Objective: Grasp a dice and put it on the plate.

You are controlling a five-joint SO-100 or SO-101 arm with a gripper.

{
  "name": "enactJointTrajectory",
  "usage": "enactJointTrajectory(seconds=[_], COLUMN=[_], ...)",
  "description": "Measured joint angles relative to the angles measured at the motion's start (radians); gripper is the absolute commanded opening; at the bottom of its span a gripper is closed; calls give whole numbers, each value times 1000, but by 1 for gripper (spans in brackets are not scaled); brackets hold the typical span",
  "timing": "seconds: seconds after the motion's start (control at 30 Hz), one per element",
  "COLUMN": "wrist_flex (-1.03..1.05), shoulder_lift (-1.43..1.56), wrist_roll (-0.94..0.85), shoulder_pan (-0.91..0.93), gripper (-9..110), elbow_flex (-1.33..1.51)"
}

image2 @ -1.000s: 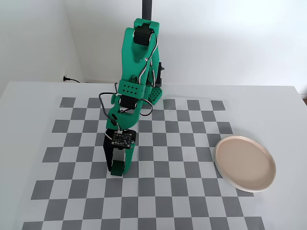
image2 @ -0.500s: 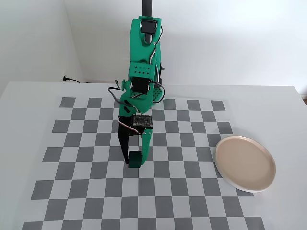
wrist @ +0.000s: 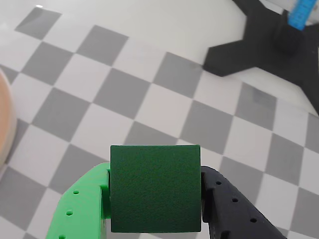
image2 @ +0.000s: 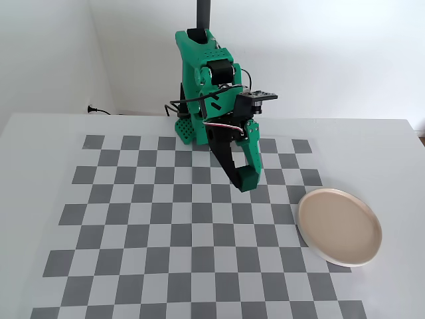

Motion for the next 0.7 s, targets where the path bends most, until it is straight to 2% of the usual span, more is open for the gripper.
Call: enactJointTrajectory(seconds=[0.23, 0.7], wrist_flex=[44, 44], shoulder_lift=[-67, -457], wrist_roll=[71, 169], shoulder_pan=[-152, -354], gripper=[-4, -4], elbow_flex=[-44, -347])
